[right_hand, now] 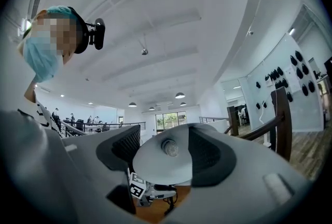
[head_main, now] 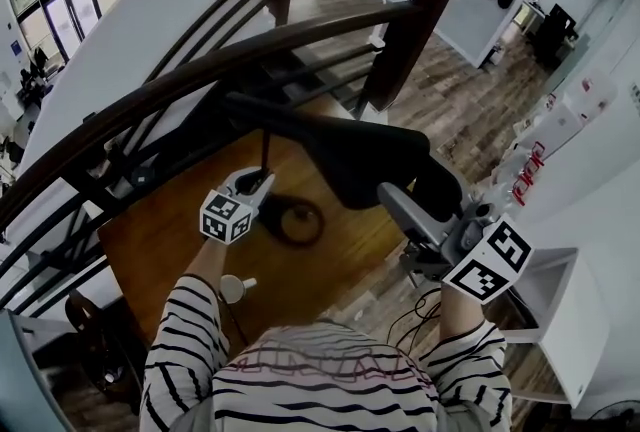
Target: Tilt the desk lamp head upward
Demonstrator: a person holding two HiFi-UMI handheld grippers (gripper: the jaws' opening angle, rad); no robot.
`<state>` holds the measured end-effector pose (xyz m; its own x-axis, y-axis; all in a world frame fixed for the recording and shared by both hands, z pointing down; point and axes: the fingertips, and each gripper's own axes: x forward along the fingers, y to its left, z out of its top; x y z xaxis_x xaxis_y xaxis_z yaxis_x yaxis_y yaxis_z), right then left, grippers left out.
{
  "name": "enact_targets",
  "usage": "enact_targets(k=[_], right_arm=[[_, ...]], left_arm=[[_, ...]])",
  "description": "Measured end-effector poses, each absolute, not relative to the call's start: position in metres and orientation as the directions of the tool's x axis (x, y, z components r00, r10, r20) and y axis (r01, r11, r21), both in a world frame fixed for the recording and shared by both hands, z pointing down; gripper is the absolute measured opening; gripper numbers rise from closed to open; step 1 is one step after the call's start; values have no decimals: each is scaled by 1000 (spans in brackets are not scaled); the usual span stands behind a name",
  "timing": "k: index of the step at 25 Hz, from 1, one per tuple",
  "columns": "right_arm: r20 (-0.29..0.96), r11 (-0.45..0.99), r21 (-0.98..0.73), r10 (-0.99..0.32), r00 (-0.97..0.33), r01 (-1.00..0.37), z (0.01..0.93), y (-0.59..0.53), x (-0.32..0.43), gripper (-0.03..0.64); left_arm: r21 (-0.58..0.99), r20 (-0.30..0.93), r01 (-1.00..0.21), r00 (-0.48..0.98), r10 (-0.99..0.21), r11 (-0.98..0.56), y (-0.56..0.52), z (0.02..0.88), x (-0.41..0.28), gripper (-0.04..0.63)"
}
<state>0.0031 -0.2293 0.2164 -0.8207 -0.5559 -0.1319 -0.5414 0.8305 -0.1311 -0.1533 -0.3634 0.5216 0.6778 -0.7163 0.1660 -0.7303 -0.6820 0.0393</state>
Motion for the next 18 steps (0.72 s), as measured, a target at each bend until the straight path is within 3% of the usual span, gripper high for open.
enact_targets(k=[18], right_arm=[[-144,820,-122,-572,-808,-559,219,-235,9,299]], left_arm=[[26,176,-751,653,-736,-660,-363,524,-152,54]])
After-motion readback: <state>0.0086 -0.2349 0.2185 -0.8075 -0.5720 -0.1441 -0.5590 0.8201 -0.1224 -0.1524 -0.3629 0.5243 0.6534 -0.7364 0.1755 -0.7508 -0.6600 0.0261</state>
